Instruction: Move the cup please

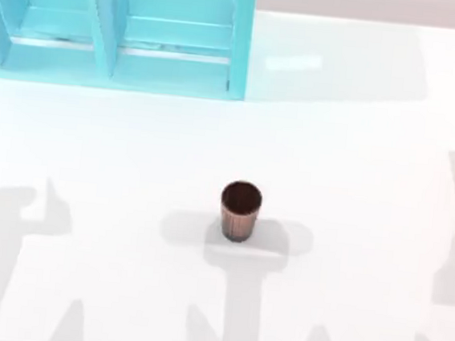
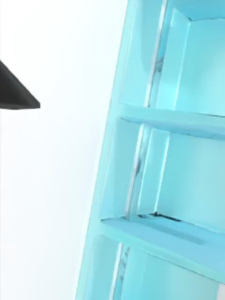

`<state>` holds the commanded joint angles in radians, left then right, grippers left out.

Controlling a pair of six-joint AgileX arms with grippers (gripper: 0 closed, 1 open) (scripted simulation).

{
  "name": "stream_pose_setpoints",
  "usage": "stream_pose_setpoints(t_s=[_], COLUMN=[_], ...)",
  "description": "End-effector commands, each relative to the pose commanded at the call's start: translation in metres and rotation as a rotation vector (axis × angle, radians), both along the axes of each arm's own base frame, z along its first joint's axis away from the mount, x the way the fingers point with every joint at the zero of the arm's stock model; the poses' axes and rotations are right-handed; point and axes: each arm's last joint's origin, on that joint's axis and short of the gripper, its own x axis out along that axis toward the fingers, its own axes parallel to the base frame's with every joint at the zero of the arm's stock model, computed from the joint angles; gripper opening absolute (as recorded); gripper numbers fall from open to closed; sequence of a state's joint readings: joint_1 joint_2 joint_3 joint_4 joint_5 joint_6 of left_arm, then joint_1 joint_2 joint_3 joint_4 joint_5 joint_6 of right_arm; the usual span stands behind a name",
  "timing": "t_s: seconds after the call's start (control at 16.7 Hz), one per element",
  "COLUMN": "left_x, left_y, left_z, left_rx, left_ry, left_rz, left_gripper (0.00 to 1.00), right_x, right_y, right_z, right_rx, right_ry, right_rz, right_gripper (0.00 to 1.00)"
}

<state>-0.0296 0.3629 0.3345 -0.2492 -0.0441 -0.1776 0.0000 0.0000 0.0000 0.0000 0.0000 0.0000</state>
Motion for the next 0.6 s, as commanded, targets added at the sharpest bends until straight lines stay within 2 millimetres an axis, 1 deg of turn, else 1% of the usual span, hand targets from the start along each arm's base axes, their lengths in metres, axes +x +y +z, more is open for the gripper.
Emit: stream_pose_setpoints(t_s=[0.12,0.18,0.3,0.42,0.6], left_x=[0.019,0.033,0.067,0.107,0.166], left_y=[-0.003,-0.005,-0.013,-0.026,-0.057], left_z=[0.024,0.035,0.052,0.059,0.057], left_rx=[-0.06,-0.087,-0.128,-0.149,-0.142], left_ry=[0.146,0.228,0.404,0.586,0.832], left_rz=[0.021,0.032,0.056,0.08,0.106], left_gripper=[1.0,1.0,1.0,1.0,1.0], right_x=[0.0,0.0,0.0,0.0,0.0], right_y=[0.0,0.0,0.0,0.0,0.0], right_z=[0.0,0.0,0.0,0.0,0.0], right_rx=[0.0,0.0,0.0,0.0,0.0], right_ry=[0.0,0.0,0.0,0.0,0.0], right_rz=[0.0,0.0,0.0,0.0,0.0], right_gripper=[1.0,1.0,1.0,1.0,1.0])
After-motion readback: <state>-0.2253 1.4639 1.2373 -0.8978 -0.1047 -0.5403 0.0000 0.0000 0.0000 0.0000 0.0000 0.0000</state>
